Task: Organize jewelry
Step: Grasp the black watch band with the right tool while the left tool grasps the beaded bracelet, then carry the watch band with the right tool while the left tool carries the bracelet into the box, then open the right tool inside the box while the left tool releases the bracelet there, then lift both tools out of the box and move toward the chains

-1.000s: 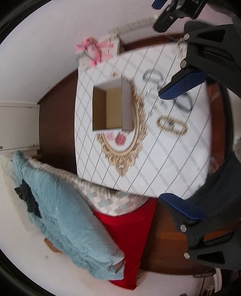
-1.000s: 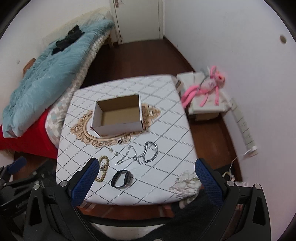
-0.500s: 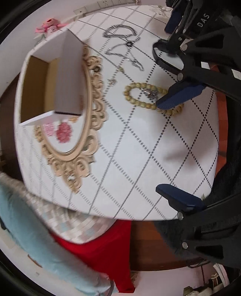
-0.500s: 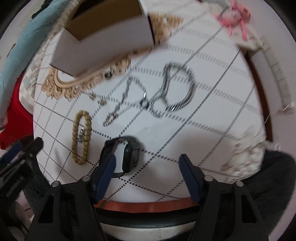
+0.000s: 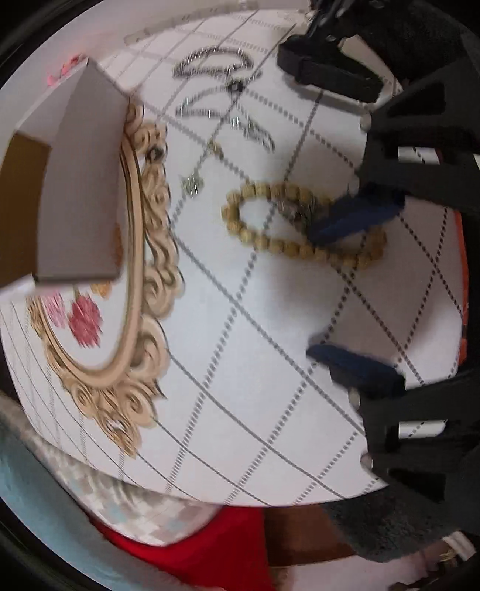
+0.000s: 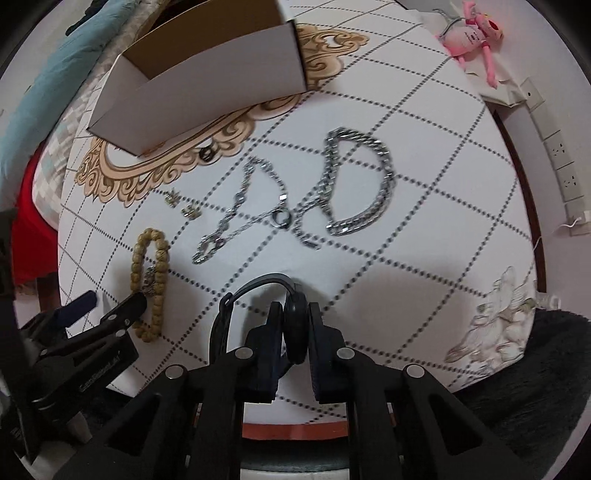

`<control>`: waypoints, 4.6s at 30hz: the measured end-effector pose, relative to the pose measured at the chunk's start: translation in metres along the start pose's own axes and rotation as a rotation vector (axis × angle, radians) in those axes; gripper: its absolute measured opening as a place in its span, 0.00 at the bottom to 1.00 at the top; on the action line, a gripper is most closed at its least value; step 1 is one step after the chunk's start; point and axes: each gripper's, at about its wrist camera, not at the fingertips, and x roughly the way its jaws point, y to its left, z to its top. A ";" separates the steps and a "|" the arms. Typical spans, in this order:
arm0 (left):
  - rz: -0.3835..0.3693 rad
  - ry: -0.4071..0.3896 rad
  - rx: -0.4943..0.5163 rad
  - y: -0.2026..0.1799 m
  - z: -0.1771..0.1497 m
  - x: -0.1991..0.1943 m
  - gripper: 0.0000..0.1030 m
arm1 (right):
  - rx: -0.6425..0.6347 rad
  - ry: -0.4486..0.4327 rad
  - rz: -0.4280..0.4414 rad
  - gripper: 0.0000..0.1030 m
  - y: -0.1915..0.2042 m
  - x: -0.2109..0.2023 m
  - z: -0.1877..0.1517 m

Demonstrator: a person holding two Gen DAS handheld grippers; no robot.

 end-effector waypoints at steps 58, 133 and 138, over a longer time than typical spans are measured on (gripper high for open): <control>-0.053 -0.230 -0.104 0.023 0.181 -0.096 0.91 | -0.198 -0.188 -0.044 0.87 0.034 -0.076 0.219; 0.080 -0.162 -0.131 -0.010 0.032 -0.034 0.99 | 0.049 -0.180 -0.056 0.62 -0.063 -0.003 0.071; 0.068 -0.140 -0.094 -0.021 0.026 -0.024 0.99 | -0.033 -0.225 -0.136 0.38 -0.045 0.007 0.070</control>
